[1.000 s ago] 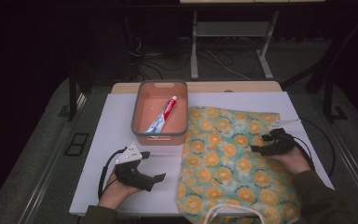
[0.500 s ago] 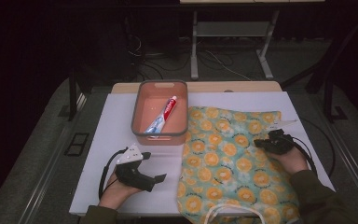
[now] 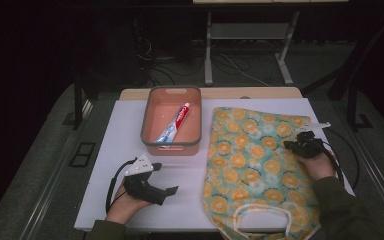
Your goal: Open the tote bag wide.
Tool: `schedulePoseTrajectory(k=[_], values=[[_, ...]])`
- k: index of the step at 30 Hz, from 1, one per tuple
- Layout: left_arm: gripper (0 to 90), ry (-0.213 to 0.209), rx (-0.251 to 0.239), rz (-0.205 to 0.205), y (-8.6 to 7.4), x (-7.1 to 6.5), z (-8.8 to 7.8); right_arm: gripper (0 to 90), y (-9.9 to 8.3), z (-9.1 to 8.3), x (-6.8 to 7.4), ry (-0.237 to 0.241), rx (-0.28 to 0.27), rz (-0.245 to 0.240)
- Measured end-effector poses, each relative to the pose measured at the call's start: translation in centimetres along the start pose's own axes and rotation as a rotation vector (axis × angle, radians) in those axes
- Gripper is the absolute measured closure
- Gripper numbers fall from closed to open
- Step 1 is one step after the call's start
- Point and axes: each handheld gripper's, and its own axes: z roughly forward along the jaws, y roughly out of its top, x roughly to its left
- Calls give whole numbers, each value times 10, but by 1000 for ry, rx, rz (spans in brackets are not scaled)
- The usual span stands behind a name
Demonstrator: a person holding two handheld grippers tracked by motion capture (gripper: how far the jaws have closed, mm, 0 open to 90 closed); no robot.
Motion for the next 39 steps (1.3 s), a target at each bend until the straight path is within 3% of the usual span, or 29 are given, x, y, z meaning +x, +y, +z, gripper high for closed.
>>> schedulePoseTrajectory(k=[6, 7, 9, 10, 15, 23, 28, 39], values=[[3, -3, 1, 0, 0, -1, 0, 868, -3, -1, -7, 9, -6, 33], [3, -4, 1, 1, 0, -1, 0, 725, -2, -4, -7, 27, -36, 54], [2, -4, 1, -1, 0, -1, 0, 677, -1, -7, -6, 33, -49, 55], [3, -4, 1, -1, 0, -1, 0, 582, 1, -11, -4, 49, -71, 58], [3, -2, 1, -1, 0, -1, 0, 452, 3, -23, 0, 95, -98, 51], [3, -5, 0, 0, 0, -1, 0, 330, 0, -50, 26, 197, -97, -40], [3, -4, 0, -1, 0, -1, 0, 315, -7, -61, 48, 255, -102, -114], [3, -3, 1, 0, -1, -1, 0, 319, -30, -69, 91, 378, -50, -244]])
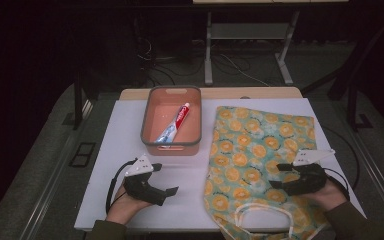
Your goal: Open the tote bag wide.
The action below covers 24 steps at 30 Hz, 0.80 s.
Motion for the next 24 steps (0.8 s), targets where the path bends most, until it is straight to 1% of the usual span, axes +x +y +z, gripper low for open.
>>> schedulePoseTrajectory(k=[3, 6, 7, 10, 13, 14, 18, 20, 21, 23, 24], values=[[3, -1, -2, 1, 0, 0, 0, 334, -2, 5, 12, 43, 18, -30], [3, -5, 2, 2, 0, 0, 1, 341, -2, 11, 23, 76, 38, -70], [3, -6, 3, 3, 0, 0, 1, 348, -2, 13, 26, 87, 44, -77], [2, -8, 4, 2, 0, 0, 2, 359, -2, 18, 31, 116, 63, -97], [2, -8, 5, 1, -1, 0, 2, 374, -3, 23, 36, 159, 87, -116], [3, -8, 4, 1, -1, 0, 2, 384, -3, 25, 38, 166, 98, -128], [3, -9, 6, 2, 0, -1, 2, 436, -4, 34, 45, 169, 139, -181], [2, -8, 6, 3, 0, -1, 2, 495, -6, 37, 47, 161, 161, -224], [2, -8, 5, 2, 0, -1, 2, 524, -6, 37, 49, 150, 158, -237], [3, -9, 8, 2, -1, -1, 3, 649, -5, 38, 50, 157, 155, -247], [3, -8, 9, 3, -1, -1, 3, 649, -5, 38, 50, 157, 155, -247]])
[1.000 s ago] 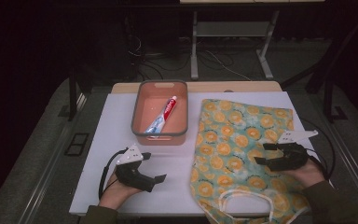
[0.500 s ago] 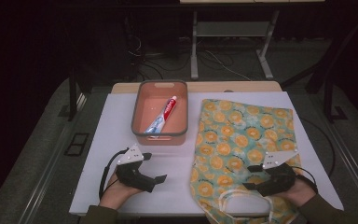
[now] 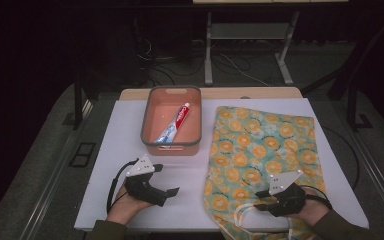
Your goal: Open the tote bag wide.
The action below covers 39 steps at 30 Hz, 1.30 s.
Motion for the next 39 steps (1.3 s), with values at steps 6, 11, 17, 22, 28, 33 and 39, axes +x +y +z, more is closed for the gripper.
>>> schedulePoseTrajectory(k=[6, 11, 17, 22, 28, 33, 39], values=[[3, 0, -1, -1, 0, 0, 0, 884, 1, 1, -1, -19, -3, -11], [3, 0, -1, 0, 0, 0, 0, 900, 1, 1, -3, -14, -9, 14], [3, -1, 2, 0, 0, 1, 0, 900, 5, -1, -9, -20, -40, 62], [3, 1, 1, 4, 1, 0, 0, 900, 12, 0, -20, -71, -59, 107], [3, -1, 4, 3, 0, 1, 1, 900, 21, 3, -36, -139, -72, 154], [3, -2, 4, 3, 0, 1, 0, 900, 28, 4, -52, -190, -82, 196], [2, -2, 3, 2, 0, 1, 0, 900, 35, 6, -70, -236, -96, 246]])
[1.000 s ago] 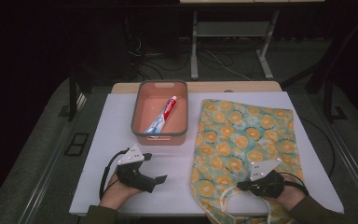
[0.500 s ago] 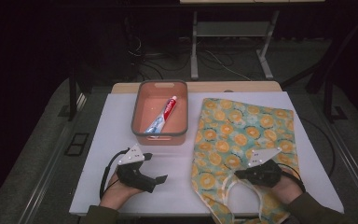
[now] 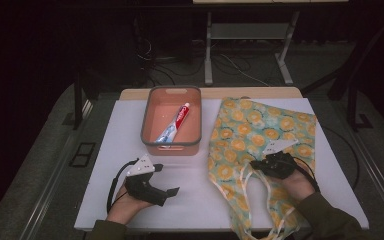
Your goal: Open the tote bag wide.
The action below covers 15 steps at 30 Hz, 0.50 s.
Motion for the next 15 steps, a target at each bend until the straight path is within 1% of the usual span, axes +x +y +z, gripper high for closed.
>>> schedulePoseTrajectory(k=[2, 3, 6, 9, 13, 15], values=[[2, 0, 1, -1, 0, 0, 0, 900, 4, 2, -5, -12, -10, 27], [2, 0, 1, -1, 0, 0, 0, 900, 6, 3, -8, -9, -12, 39], [3, 0, 2, -1, 0, 1, 0, 900, 10, 8, -13, -21, -6, 64], [3, 0, 2, -1, 0, 1, 0, 900, 15, 14, -15, -33, -8, 74], [3, 0, 1, -1, 0, 0, 0, 885, 21, 19, -18, -28, -26, 87], [2, -3, -4, -2, 0, 0, -1, 731, 21, 16, -18, -17, -42, 88]])
